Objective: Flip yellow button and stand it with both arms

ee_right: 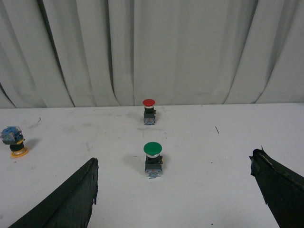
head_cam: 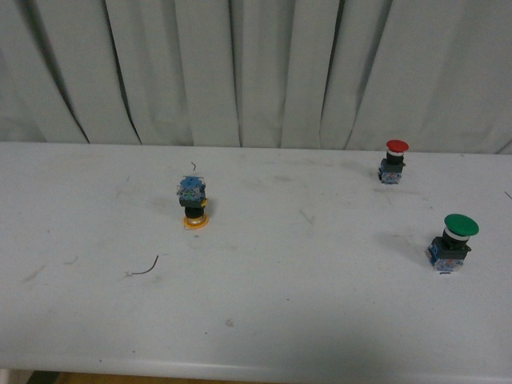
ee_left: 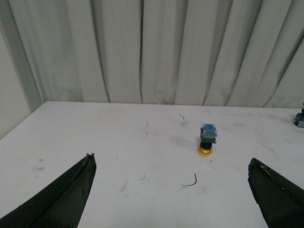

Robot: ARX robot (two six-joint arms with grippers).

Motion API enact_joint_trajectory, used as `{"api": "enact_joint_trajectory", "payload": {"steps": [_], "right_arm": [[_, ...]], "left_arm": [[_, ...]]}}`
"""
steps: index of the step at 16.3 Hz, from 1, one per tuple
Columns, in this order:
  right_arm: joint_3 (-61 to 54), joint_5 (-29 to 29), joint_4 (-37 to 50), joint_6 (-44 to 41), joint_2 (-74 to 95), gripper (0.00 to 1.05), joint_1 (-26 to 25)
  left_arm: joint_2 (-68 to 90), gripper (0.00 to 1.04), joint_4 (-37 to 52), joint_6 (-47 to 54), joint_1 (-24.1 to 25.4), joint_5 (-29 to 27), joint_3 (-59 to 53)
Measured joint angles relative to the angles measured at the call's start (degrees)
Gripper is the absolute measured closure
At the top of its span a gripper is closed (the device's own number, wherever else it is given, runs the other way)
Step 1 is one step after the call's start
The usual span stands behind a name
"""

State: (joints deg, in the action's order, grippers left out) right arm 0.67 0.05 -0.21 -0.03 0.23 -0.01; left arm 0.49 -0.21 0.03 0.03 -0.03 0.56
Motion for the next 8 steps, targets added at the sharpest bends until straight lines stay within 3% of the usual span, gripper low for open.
{"api": "enact_joint_trajectory", "payload": {"steps": [8], "right_arm": [[0.0, 0.0, 0.0, 0.0, 0.0, 0.06, 0.0]], "left_arm": [[0.0, 0.07, 0.0, 0.0, 0.0, 0.0, 0.0]]}}
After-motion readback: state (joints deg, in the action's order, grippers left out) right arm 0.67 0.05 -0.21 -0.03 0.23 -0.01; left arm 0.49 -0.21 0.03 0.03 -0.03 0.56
